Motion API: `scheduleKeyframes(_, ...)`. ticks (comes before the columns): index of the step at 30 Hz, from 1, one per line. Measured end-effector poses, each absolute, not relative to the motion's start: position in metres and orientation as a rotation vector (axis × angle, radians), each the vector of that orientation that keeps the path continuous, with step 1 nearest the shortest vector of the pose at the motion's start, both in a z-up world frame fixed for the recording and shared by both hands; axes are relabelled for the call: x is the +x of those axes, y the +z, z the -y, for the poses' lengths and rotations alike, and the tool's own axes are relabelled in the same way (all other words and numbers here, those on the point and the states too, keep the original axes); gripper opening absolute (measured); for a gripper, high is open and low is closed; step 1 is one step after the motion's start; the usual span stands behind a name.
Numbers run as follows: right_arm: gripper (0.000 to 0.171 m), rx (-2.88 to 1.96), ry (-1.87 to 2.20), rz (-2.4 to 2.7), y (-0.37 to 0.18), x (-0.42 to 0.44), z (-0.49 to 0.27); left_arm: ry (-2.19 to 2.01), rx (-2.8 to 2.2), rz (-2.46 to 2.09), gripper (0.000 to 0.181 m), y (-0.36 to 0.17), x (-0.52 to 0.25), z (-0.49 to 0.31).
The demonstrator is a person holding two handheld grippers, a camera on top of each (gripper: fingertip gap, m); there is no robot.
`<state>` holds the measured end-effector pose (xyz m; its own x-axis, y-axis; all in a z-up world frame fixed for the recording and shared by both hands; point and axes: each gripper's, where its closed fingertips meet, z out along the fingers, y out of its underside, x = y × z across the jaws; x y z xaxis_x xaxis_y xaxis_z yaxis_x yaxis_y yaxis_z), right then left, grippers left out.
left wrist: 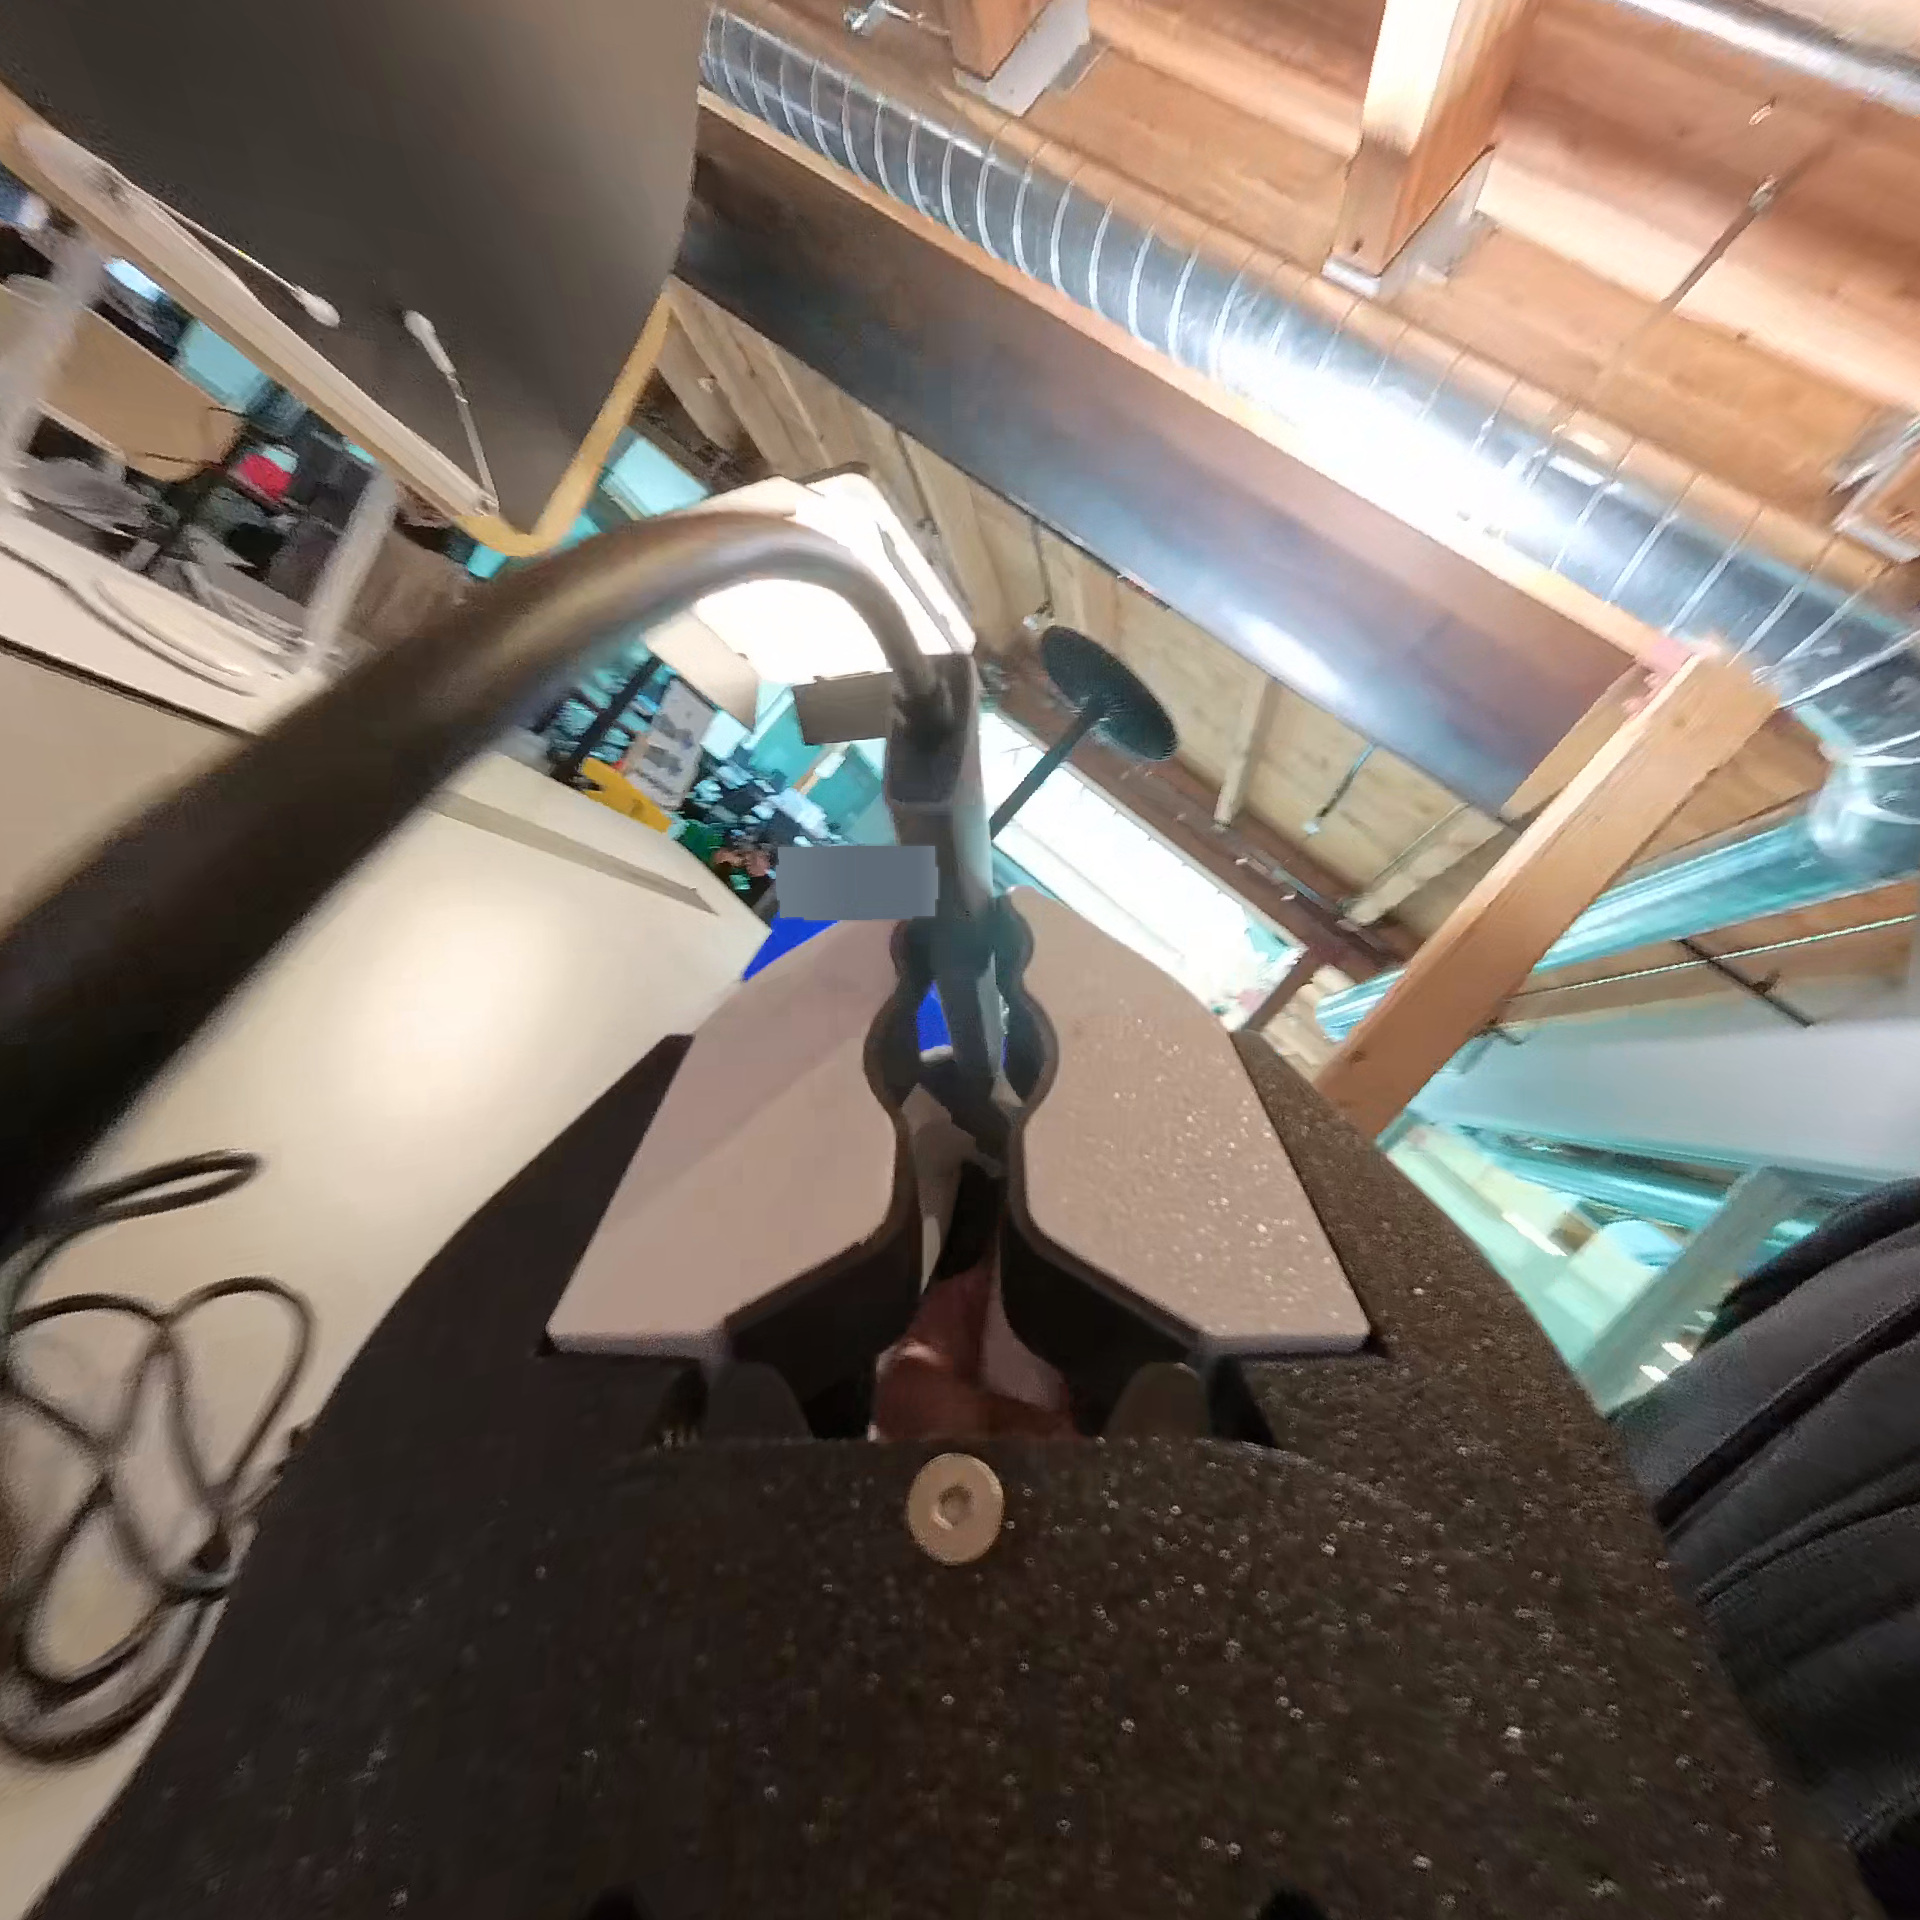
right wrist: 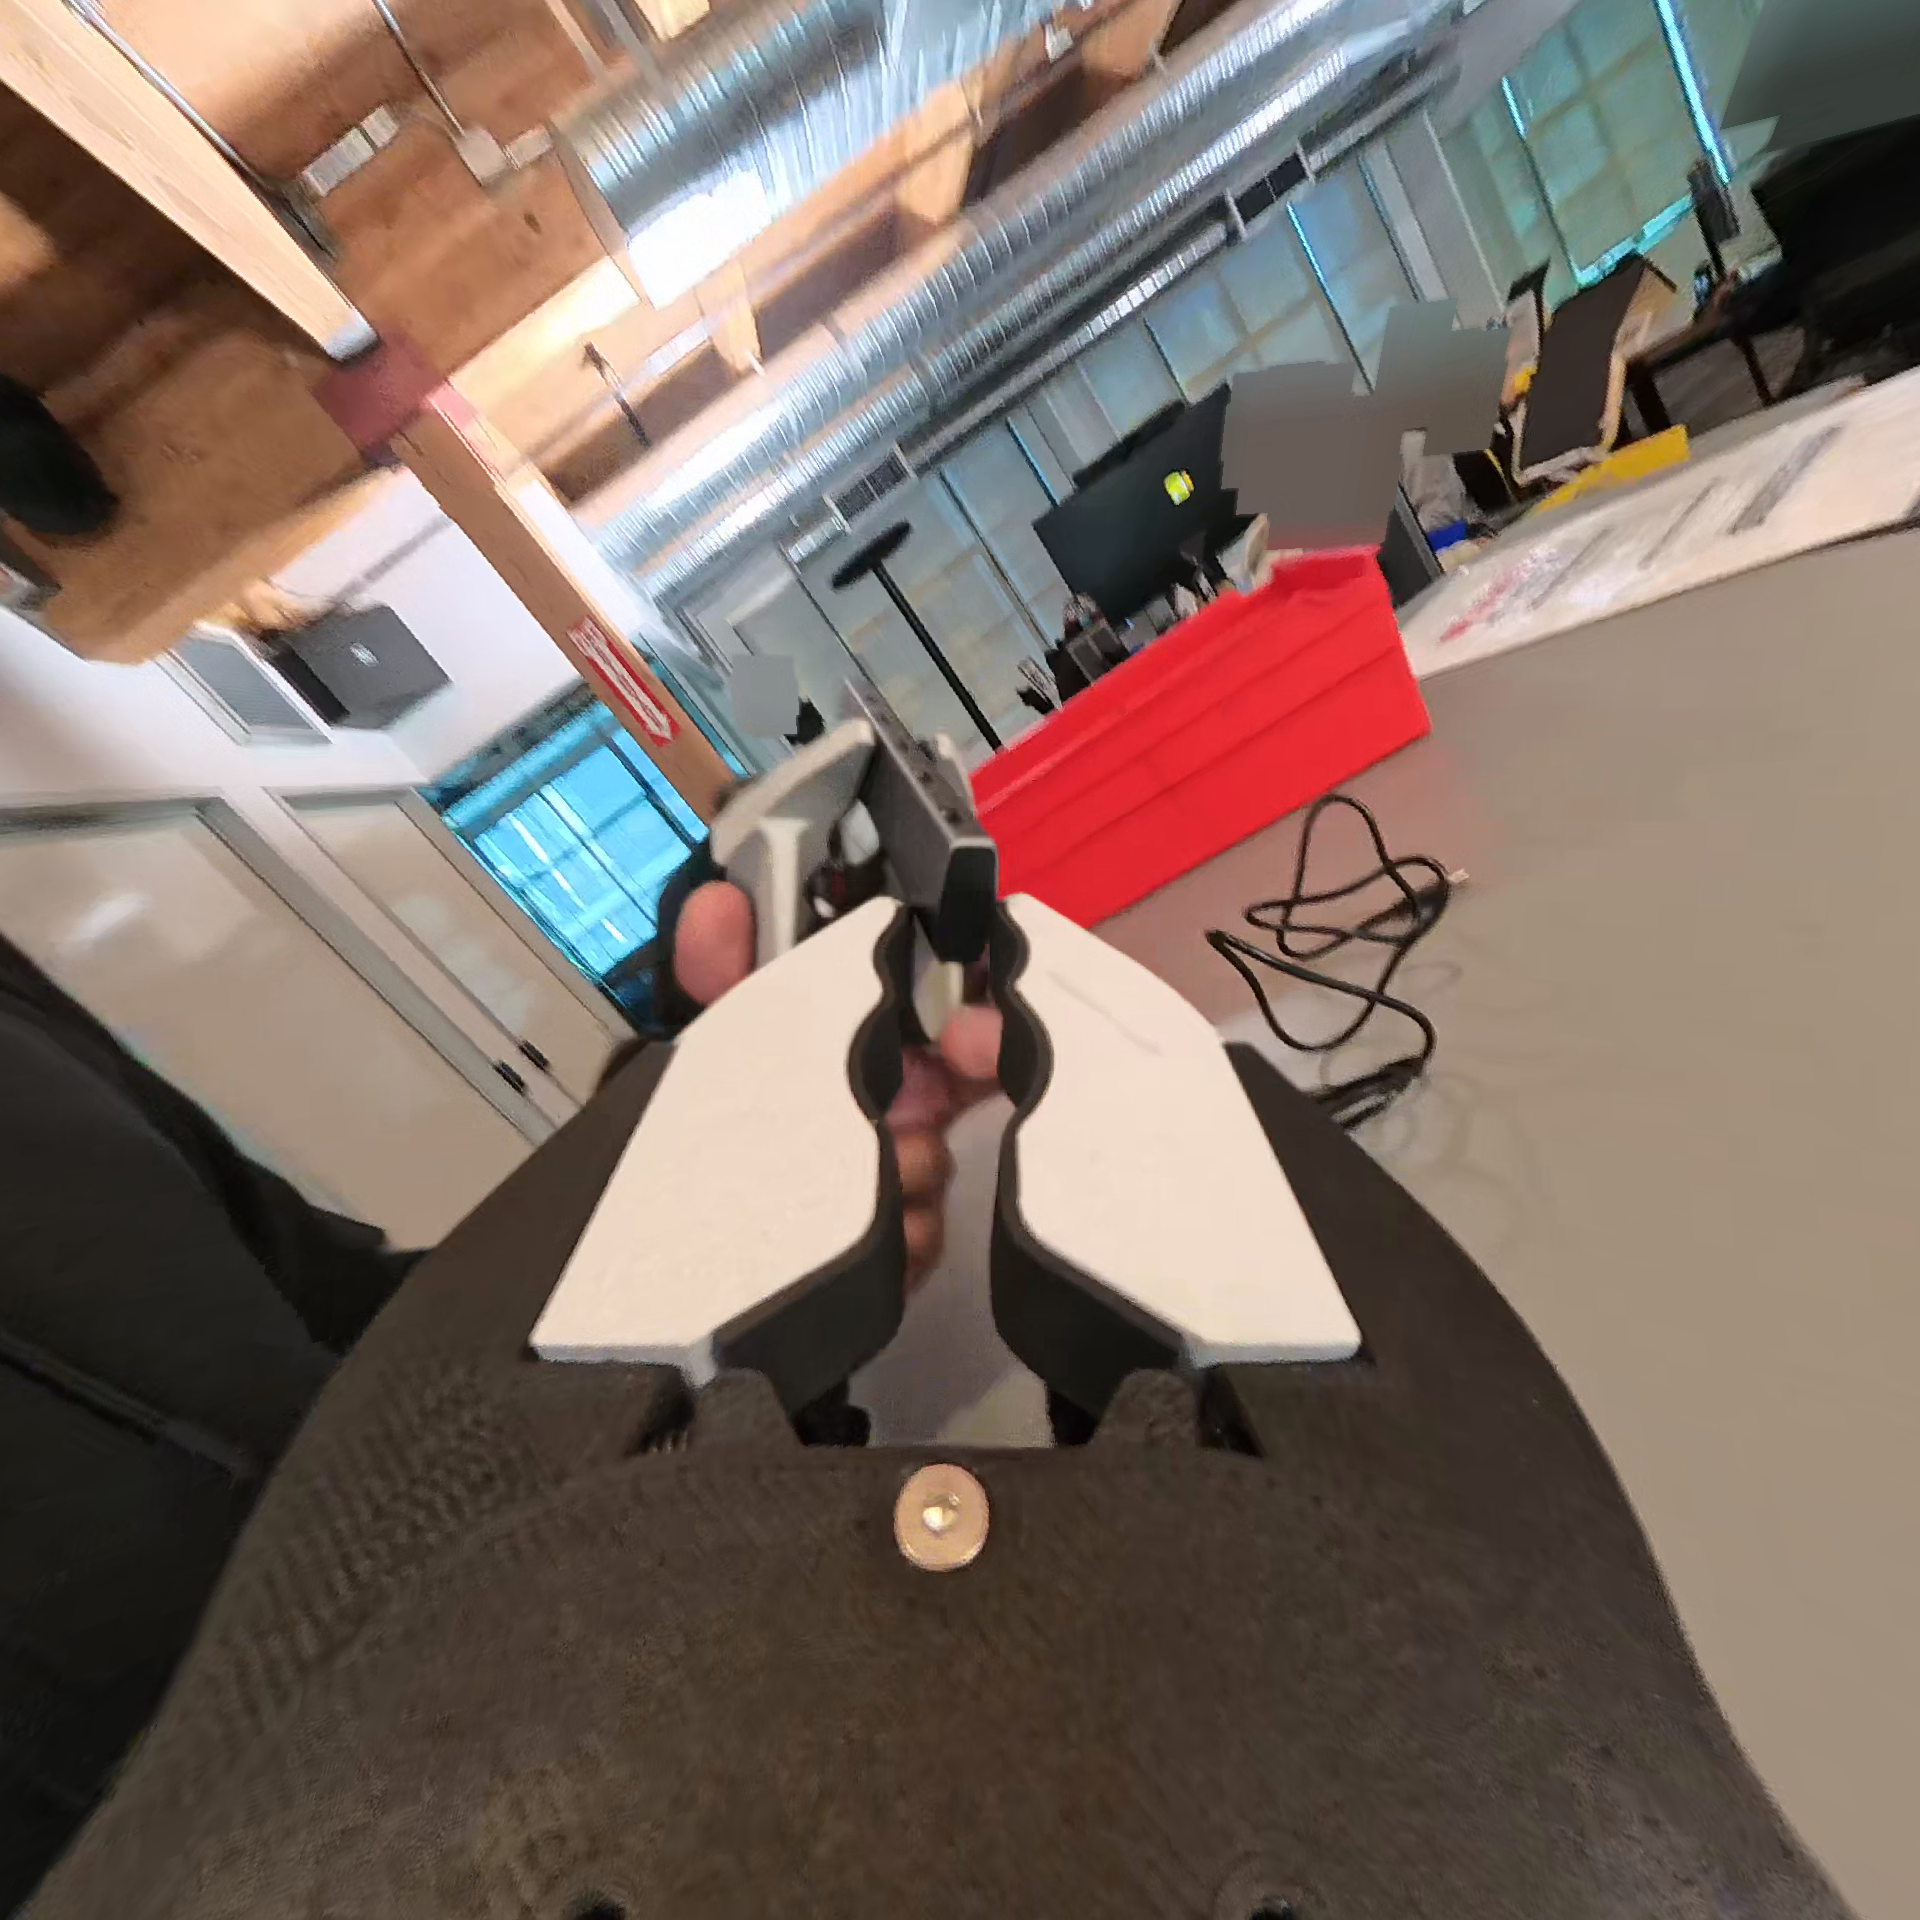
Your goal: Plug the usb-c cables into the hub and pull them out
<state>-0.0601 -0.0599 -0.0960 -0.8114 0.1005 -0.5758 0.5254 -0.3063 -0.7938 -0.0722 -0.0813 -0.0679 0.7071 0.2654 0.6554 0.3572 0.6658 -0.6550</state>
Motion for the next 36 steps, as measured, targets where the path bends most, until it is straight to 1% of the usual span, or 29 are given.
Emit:
scheduleKeyframes(1,0.011,0.803,-2.181,-1.719,-0.102,-0.062,0.062,-0.02,-0.878,0.825,0.01,-0.068,-0.073,0.091)
scheduleKeyframes(3,0.012,0.823,-2.158,-1.835,-0.11,-0.069,0.061,0.057,-0.911,0.852,0.01,-0.066,-0.075,0.113)
scheduleKeyframes(7,0.02,0.87,-2.051,-2.094,-0.126,-0.09,0.059,0.249,-1.065,0.959,0.011,-0.073,-0.083,0.16)
scheduleKeyframes(12,0.037,0.738,-1.711,-2.564,-0.167,-0.095,0.085,0.391,-1.258,1.146,0.01,-0.099,-0.091,0.199)
scheduleKeyframes(15,0.039,0.621,-1.516,-2.797,-0.195,-0.094,0.102,0.364,-1.262,1.178,0.011,-0.107,-0.093,0.203)
scheduleKeyframes(17,0.041,0.576,-1.318,-2.939,-0.218,-0.096,0.104,0.312,-1.241,1.189,0.011,-0.111,-0.093,0.201)
scheduleKeyframes(18,0.039,0.547,-1.231,-3.004,-0.227,-0.098,0.102,0.293,-1.241,1.196,0.011,-0.113,-0.093,0.2)
scheduleKeyframes(19,0.03,0.512,-1.158,-3.067,-0.234,-0.1,0.099,0.28,-1.247,1.204,0.011,-0.117,-0.093,0.2)
scheduleKeyframes(20,0.018,0.48,-1.182,-3.069,-0.232,-0.1,0.099,0.273,-1.258,1.214,0.011,-0.119,-0.094,0.201)
scheduleKeyframes(21,0.018,0.435,-1.147,-3.071,-0.234,-0.099,0.095,0.269,-1.272,1.223,0.011,-0.122,-0.094,0.204)
scheduleKeyframes(26,0.018,0.192,-1.055,-3.127,-0.233,-0.112,0.044,0.239,-1.362,1.244,0.011,-0.128,-0.096,0.217)
scheduleKeyframes(30,0.018,0.166,-0.855,-3.359,-0.231,-0.164,-0.029,0.217,-1.421,1.239,0.011,-0.132,-0.1,0.221)
scheduleKeyframes(33,0.024,0.303,-0.653,-3.529,-0.221,-0.204,-0.081,0.199,-1.441,1.235,0.011,-0.135,-0.106,0.217)
scheduleKeyframes(34,0.024,0.353,-0.648,-3.553,-0.214,-0.211,-0.09,0.19,-1.449,1.235,0.011,-0.136,-0.108,0.215)
scheduleKeyframes(36,0.024,0.485,-0.771,-3.538,-0.193,-0.217,-0.091,0.165,-1.467,1.233,0.011,-0.14,-0.112,0.209)
